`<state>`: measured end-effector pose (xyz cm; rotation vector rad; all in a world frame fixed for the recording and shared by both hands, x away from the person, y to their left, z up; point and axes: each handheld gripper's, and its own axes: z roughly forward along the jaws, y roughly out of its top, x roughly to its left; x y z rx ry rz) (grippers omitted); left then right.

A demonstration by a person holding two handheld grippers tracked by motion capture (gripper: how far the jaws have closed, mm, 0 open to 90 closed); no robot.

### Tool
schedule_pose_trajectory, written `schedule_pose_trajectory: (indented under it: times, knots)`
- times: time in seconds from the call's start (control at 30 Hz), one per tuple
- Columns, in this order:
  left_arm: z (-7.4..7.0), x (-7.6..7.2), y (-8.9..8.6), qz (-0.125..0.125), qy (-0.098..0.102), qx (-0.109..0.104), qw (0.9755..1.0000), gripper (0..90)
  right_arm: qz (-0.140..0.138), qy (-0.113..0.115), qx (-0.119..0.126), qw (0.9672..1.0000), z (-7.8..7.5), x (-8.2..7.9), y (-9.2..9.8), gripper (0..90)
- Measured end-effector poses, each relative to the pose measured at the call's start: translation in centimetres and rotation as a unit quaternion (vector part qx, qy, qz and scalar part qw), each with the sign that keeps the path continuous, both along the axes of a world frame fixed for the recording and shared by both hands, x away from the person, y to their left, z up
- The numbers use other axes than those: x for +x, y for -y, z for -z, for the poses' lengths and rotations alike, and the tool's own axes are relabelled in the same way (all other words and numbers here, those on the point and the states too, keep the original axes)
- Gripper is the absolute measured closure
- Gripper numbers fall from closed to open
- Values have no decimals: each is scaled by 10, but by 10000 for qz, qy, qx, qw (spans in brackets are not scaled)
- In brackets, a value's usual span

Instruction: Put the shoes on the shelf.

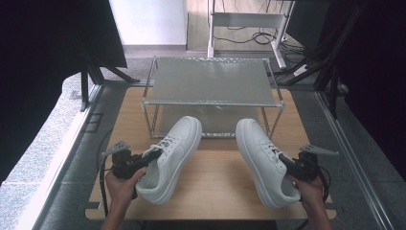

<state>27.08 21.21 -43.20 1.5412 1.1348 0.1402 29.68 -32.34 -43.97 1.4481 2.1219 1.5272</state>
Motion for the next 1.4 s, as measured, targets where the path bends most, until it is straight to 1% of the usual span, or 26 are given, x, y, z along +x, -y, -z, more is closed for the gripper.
schedule_pose_trajectory:
  times: [0.13,0.37,0.57,0.67,0.8,0.87,0.97,1.0,1.07,1.17,1.3,1.4]
  knots:
    - [-3,-1,-1,15,46,-91,9999,844,1,24,101,9999,-1,0,-1,857]
    - [-8,-1,2,-4,112,-127,9999,844,124,77,232,9996,-3,1,0,858]
    - [-17,2,5,-33,265,-199,9994,844,162,73,419,9990,-5,3,1,859]
    - [-23,5,5,-50,330,-245,9991,845,167,125,438,9988,-10,4,0,858]
    - [-33,7,6,-32,468,-184,9987,845,135,207,333,9991,-17,8,-2,858]
    - [-38,9,7,-41,513,-200,9985,845,129,243,331,9991,-21,10,-3,858]
    - [-45,14,9,-49,580,-221,9981,844,100,284,456,9985,-28,13,-5,858]
    - [-47,16,9,-61,598,-234,9979,844,94,330,491,9982,-30,15,-5,858]
    - [-53,20,10,-72,629,-248,9977,844,92,367,543,9978,-37,17,-7,858]
    - [-61,25,11,-88,694,-257,9972,844,160,432,539,9975,-46,21,-9,858]
    - [-71,31,10,-110,764,-286,9966,844,185,492,652,9965,-58,28,-11,858]
    - [-79,37,11,-126,793,-305,9963,844,215,543,660,9961,-67,33,-14,858]
